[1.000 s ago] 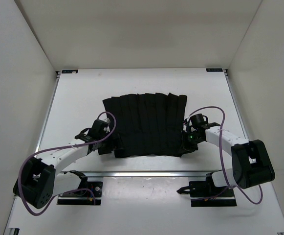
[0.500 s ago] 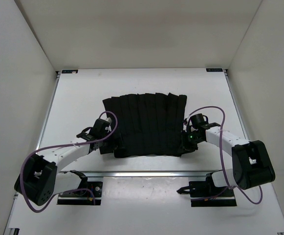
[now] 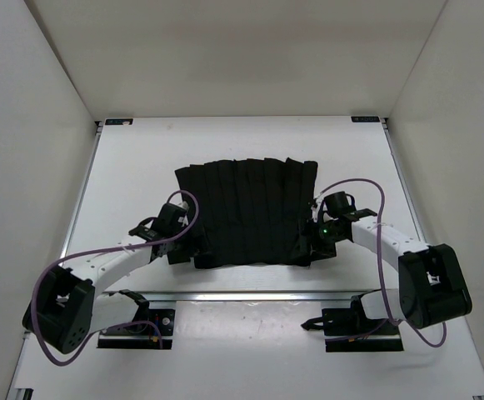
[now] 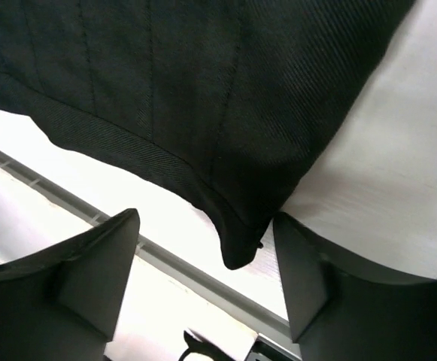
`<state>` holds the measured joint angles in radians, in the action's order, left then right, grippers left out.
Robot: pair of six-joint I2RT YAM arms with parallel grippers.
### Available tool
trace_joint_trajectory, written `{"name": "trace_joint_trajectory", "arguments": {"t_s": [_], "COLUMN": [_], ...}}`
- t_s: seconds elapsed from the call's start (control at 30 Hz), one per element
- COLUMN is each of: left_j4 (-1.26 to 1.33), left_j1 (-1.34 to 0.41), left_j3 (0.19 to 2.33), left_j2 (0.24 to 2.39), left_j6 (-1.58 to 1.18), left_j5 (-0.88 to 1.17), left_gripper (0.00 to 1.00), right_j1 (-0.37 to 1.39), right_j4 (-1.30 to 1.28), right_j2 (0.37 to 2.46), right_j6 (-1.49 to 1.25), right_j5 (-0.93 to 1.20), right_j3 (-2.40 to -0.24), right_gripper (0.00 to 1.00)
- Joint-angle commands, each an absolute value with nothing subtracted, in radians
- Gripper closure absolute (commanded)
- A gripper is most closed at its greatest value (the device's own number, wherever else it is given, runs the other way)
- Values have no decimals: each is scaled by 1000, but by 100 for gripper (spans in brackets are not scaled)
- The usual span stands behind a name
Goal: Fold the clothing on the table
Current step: Fold the skirt
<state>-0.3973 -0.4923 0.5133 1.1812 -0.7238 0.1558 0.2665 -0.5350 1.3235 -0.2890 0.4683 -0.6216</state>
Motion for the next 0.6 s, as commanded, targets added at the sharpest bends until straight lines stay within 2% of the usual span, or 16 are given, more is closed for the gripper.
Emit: {"name": "trace_joint_trajectory", "arguments": {"t_s": [0.0, 0.07, 0.1, 0.2, 0.27, 0.33, 0.4, 0.43, 0.47, 0.53, 0.57], "left_j4": [-500, -518, -531, -522, -535, -540, -537, -541, -541, -531, -525], "left_j1": [-489, -486, -485, -480, -477, -476, -468, -471, -465, -483, -480], "left_j3": [497, 503, 511, 511, 518, 517, 514, 506, 508, 499, 497], "left_j2": [1161, 1147, 1143, 1114, 1101, 1088, 1083, 1086, 1085, 1077, 1072], "left_j6": [-719, -716, -709, -719, -730, -727, -730, -724, -726, -732, -738], "left_j5": [100, 101, 98, 112, 120, 104, 106, 107, 110, 107, 98], "left_gripper": [1, 2, 6, 33, 65, 85, 85, 76, 56, 31, 25], "right_j1": [268, 255, 253, 253, 245, 248, 252, 256, 262, 261, 258], "right_j4": [-532, -541, -546, -538, -538, -535, -532, -535, -537, -535, -535], "right_j2": [1322, 1313, 1307, 1290, 1285, 1272, 1272, 1272, 1272, 1272, 1269], "right_j6": [-258, -250, -253, -247, -247, -247, -245, -253, -253, -247, -245], "right_j5": [396, 397, 400, 396, 394, 397, 393, 394, 396, 396, 400], "right_j3": [-624, -623, -618, -618, -614, -611, -609, -606, -604, -607, -598], "right_gripper": [26, 23, 23, 23, 23, 23, 23, 23, 23, 22, 21]}}
